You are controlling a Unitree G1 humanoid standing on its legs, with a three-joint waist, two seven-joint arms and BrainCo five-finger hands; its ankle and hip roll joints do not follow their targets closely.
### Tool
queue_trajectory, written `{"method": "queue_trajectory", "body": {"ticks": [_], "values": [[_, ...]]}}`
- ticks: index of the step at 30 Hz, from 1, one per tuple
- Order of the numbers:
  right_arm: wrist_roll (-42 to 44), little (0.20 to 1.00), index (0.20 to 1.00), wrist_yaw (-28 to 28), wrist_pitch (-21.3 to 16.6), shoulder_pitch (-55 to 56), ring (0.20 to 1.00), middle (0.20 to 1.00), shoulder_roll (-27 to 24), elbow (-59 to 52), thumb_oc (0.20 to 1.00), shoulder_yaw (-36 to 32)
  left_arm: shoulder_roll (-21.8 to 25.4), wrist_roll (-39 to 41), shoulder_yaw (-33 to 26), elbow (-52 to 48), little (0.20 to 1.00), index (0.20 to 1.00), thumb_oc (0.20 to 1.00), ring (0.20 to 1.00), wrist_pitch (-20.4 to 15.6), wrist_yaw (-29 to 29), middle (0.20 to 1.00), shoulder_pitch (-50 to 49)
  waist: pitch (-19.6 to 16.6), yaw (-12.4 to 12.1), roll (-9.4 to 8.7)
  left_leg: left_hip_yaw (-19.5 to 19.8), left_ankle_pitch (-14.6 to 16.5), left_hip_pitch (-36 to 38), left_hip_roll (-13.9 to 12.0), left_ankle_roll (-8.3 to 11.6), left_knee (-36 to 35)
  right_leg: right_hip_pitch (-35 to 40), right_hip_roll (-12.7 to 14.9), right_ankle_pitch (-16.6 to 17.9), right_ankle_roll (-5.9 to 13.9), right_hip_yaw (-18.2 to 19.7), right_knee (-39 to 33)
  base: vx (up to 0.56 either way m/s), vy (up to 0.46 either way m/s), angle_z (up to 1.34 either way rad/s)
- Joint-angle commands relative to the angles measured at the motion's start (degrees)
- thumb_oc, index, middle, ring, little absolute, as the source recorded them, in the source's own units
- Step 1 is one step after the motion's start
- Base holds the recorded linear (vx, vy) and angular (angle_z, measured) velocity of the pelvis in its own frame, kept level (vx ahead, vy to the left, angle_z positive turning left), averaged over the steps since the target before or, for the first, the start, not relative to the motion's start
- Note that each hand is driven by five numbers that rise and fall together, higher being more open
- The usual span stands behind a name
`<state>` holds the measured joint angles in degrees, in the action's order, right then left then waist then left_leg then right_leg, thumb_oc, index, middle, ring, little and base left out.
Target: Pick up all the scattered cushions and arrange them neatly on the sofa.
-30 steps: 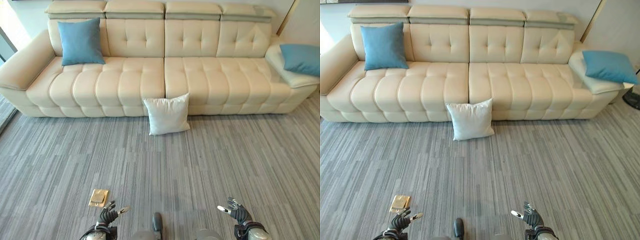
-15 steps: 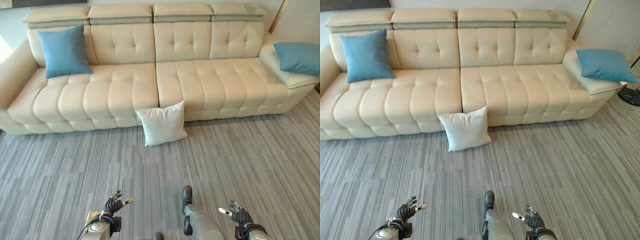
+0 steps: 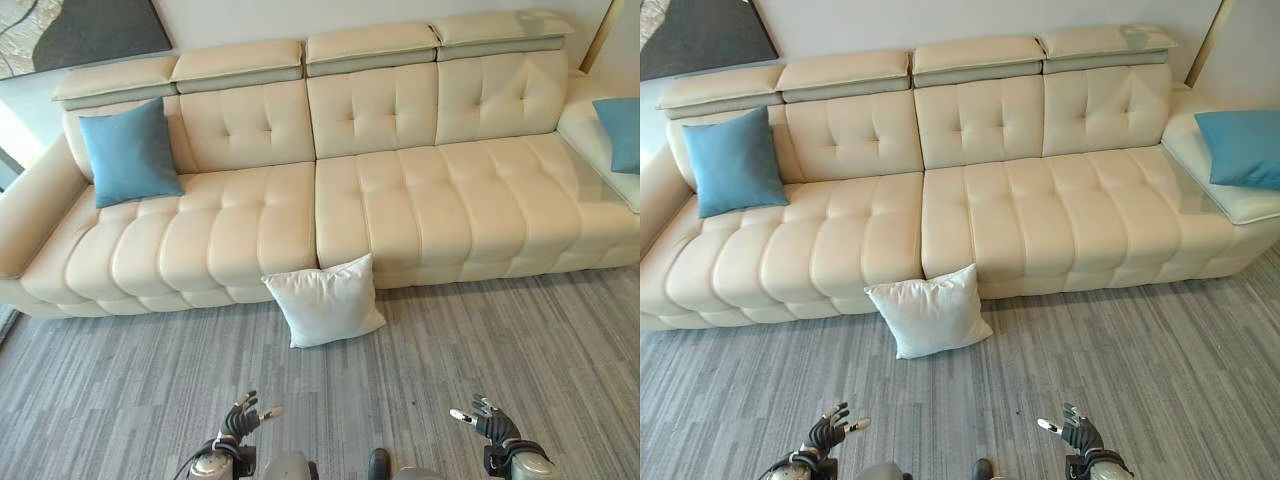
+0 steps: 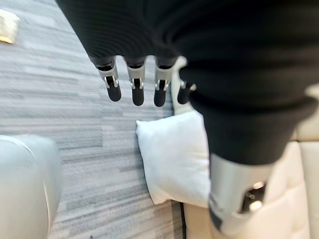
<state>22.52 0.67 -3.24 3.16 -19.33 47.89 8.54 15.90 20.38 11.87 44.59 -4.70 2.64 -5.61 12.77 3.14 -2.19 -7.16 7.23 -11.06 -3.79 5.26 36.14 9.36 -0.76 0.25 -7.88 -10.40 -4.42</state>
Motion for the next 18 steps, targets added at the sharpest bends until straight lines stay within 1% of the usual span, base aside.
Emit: {"method": "queue_trajectory", "body": {"ticks": [1,2,3,4,5,6,7,8,9,10,11,12,13,14,15,16,17,18], "values": [[0.3,1.000,1.000,-0.1,-1.3,1.2,1.000,1.000,-2.5,-1.2,1.000,1.2,1.2,1.6,0.7,-1.5,1.000,1.000,1.000,1.000,-1.2,1.1,1.000,-0.2,1.0,-1.0,0.97,-0.8,-8.6,8.7,2.4,-1.80,-22.9,-1.2,2.6,-2.3,9.63,-1.5,1.6,0.21,-0.006,-0.53],[0.3,1.000,1.000,-0.1,-1.3,1.2,1.000,1.000,-2.5,-1.2,1.000,1.2,1.2,1.6,0.7,-1.5,1.000,1.000,1.000,1.000,-1.2,1.1,1.000,-0.2,0.9,-1.0,0.92,-0.8,-8.7,8.8,2.4,-1.82,-23.1,-1.2,2.6,-2.3,9.64,-1.5,1.5,0.35,-0.007,-0.35],[-0.1,1.000,1.000,-0.1,-1.3,1.6,1.000,1.000,-2.4,-1.1,1.000,1.3,1.1,1.5,0.7,-1.7,1.000,1.000,1.000,1.000,-1.0,1.3,1.000,-0.5,0.5,-1.0,1.09,0.0,-9.5,9.2,2.7,-1.94,-29.8,-0.3,2.5,-3.0,9.74,-1.9,1.6,0.40,0.011,-0.19],[-0.8,1.000,1.000,-0.1,-1.3,1.9,1.000,1.000,-2.2,-1.5,1.000,1.7,1.2,1.2,0.7,-1.9,1.000,1.000,1.000,1.000,-0.9,1.4,1.000,-1.0,0.3,-1.3,1.88,3.4,-13.6,8.3,3.1,-1.21,-38.8,1.5,1.6,-4.4,9.46,-2.3,2.2,0.40,0.010,-0.05],[-0.8,1.000,1.000,-0.1,-1.3,1.9,1.000,1.000,-2.2,-1.5,1.000,1.7,1.2,1.2,0.7,-1.9,1.000,1.000,1.000,1.000,-0.9,1.4,1.000,-1.0,0.4,-1.3,1.84,3.4,-13.9,8.7,3.1,-1.20,-39.4,1.6,1.6,-4.5,9.47,-2.3,2.2,0.47,0.041,0.07],[-1.3,1.000,1.000,-0.1,-1.3,2.2,1.000,1.000,-2.2,-1.4,1.000,1.7,1.4,0.8,0.5,-1.4,1.000,1.000,1.000,1.000,-0.7,1.2,1.000,-1.0,0.3,-1.1,2.20,5.0,-14.9,7.5,3.1,-0.14,-41.1,2.9,1.1,-5.4,9.32,-2.1,2.8,0.20,0.030,0.06],[-1.3,1.000,1.000,-0.1,-1.3,2.2,1.000,1.000,-2.1,-1.4,1.000,1.7,1.5,0.8,0.5,-1.4,1.000,1.000,1.000,1.000,-0.7,1.2,1.000,-1.0,0.3,-1.1,2.18,5.0,-14.8,7.5,3.2,-0.15,-41.1,2.8,1.2,-5.4,9.33,-2.2,2.8,0.32,0.060,0.01],[-1.5,1.000,1.000,0.0,-1.1,2.4,1.000,1.000,-2.0,-1.4,1.000,1.7,1.4,0.6,0.4,-1.0,1.000,1.000,1.000,1.000,-0.6,1.2,1.000,-1.0,0.0,-1.0,2.13,4.7,-14.8,6.6,2.9,0.25,-41.1,3.5,1.2,-5.7,9.41,-1.9,3.0,0.37,0.116,-0.10],[-1.6,1.000,1.000,0.1,-1.0,2.5,1.000,1.000,-1.9,-1.3,1.000,1.3,1.4,0.6,0.0,-0.9,1.000,1.000,1.000,1.000,-0.4,1.2,1.000,-1.4,-0.4,-1.0,2.14,3.4,-15.3,6.0,2.3,0.74,-41.1,5.0,1.3,-6.2,9.69,-1.2,3.1,0.37,0.116,-0.12],[-1.6,1.000,1.000,0.1,-1.0,2.5,1.000,1.000,-1.9,-1.3,1.000,1.3,1.4,0.6,0.0,-0.9,1.000,1.000,1.000,1.000,-0.4,1.2,1.000,-1.4,-0.4,-1.0,2.14,3.4,-15.3,6.0,2.3,0.74,-41.1,5.0,1.3,-6.2,9.69,-1.2,3.1,0.40,0.156,-0.07],[-1.6,1.000,1.000,0.3,-0.8,2.5,1.000,1.000,-1.7,-1.5,1.000,1.2,1.3,0.7,-0.2,-1.0,1.000,1.000,1.000,1.000,-0.4,1.3,1.000,-1.8,-0.7,-1.0,2.09,2.5,-16.1,6.1,2.1,0.80,-41.1,6.1,1.6,-6.6,9.99,-0.9,3.2,0.44,0.215,-0.02],[-2.4,1.000,1.000,0.6,-0.6,2.9,1.000,1.000,-1.2,-1.5,1.000,1.2,1.3,0.9,-0.6,-0.7,1.000,1.000,1.000,1.000,-0.2,1.2,1.000,-2.3,-2.1,-1.1,2.19,2.0,-15.9,7.4,2.1,-0.24,-41.1,7.2,2.2,-7.8,10.79,-0.6,4.2,0.44,0.215,-0.08],[-2.4,1.000,1.000,0.6,-0.6,2.9,1.000,1.000,-1.2,-1.5,1.000,1.2,1.3,0.9,-0.6,-0.7,1.000,1.000,1.000,1.000,-0.2,1.2,1.000,-2.3,-2.1,-1.1,2.19,2.0,-15.9,7.4,2.1,-0.24,-41.1,7.2,2.2,-7.8,10.79,-0.6,4.2,0.58,0.337,-0.14],[-2.5,1.000,1.000,0.6,-0.8,2.6,1.000,1.000,-0.7,-1.2,1.000,1.5,1.1,0.5,-0.2,1.0,1.000,1.000,1.000,1.000,-0.1,1.2,1.000,-1.8,-3.4,-1.0,1.60,0.9,-14.9,9.2,3.2,-1.92,-41.1,6.1,4.0,-7.3,12.42,-0.3,9.9,0.41,0.286,-0.10],[-2.5,1.000,1.000,0.6,-0.8,2.6,1.000,1.000,-0.3,-1.4,1.000,1.6,1.3,0.1,-0.1,1.0,1.000,1.000,1.000,1.000,-0.2,1.3,1.000,-1.5,-3.5,-1.1,1.09,0.2,-13.8,10.3,3.8,-3.19,-41.1,4.2,5.3,-5.0,13.42,0.2,15.7,0.41,0.286,0.04],[-2.5,1.000,1.000,0.6,-0.8,2.6,1.000,1.000,-0.3,-1.4,1.000,1.6,1.3,0.1,-0.1,1.0,1.000,1.000,1.000,1.000,-0.2,1.3,1.000,-1.5,-3.5,-1.1,1.09,0.2,-13.8,10.3,3.8,-3.19,-41.1,4.2,5.3,-5.0,13.42,0.2,15.7,0.22,0.204,0.09],[-2.8,1.000,1.000,1.0,-0.9,2.6,1.000,1.000,0.1,-1.6,1.000,1.8,1.7,-0.5,0.2,0.7,1.000,1.000,1.000,1.000,-0.2,1.2,1.000,-1.3,-3.3,-1.1,0.56,-0.7,-12.6,11.7,4.4,-4.75,-41.1,1.1,6.7,-1.3,14.52,0.9,22.6,0.16,0.194,-0.05],[-3.2,1.000,1.000,1.0,-0.9,2.5,1.000,1.000,0.1,-1.7,1.000,2.0,2.0,-0.6,0.3,0.4,1.000,1.000,1.000,1.000,-0.1,1.1,1.000,-1.2,-2.7,-1.2,0.46,-1.4,-11.6,12.9,4.7,-5.70,-41.1,-2.5,7.8,1.4,15.33,1.2,28.9,0.24,0.304,-0.23]]}}
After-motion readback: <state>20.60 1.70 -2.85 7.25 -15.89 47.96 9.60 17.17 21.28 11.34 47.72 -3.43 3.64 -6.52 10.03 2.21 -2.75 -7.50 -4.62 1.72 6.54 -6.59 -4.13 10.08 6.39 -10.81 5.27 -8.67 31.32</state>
